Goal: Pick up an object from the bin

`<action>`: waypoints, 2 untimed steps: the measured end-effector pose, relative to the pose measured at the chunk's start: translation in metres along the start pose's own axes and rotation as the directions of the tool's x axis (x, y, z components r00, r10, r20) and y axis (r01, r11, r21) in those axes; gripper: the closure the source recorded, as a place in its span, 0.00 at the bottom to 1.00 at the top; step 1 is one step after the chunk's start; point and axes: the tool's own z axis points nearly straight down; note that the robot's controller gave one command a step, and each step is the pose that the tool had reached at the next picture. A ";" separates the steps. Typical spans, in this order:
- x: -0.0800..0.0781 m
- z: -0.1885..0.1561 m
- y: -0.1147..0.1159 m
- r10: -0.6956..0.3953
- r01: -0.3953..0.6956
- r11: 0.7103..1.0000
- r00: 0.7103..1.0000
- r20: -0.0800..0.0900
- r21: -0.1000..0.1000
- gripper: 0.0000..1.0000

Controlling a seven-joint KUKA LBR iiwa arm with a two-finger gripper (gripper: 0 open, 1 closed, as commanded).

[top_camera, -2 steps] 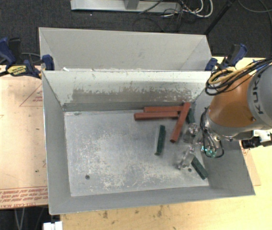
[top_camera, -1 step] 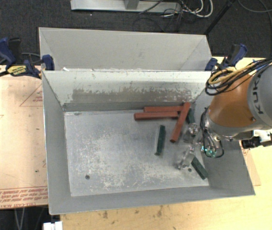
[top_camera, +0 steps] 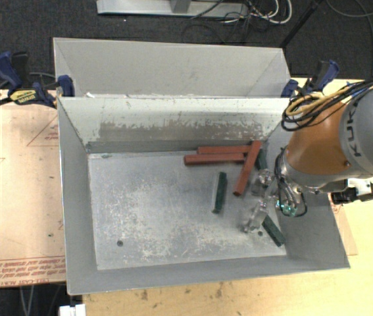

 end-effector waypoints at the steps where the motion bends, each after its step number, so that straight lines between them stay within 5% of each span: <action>1: 0.000 0.000 0.000 0.000 0.000 1.000 1.000 0.000 0.000 1.00; 2: 0.000 0.000 0.000 0.000 0.000 1.000 1.000 0.000 0.000 0.00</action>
Offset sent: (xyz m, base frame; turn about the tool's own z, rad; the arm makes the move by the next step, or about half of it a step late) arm 0.0000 0.0000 0.0000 0.0000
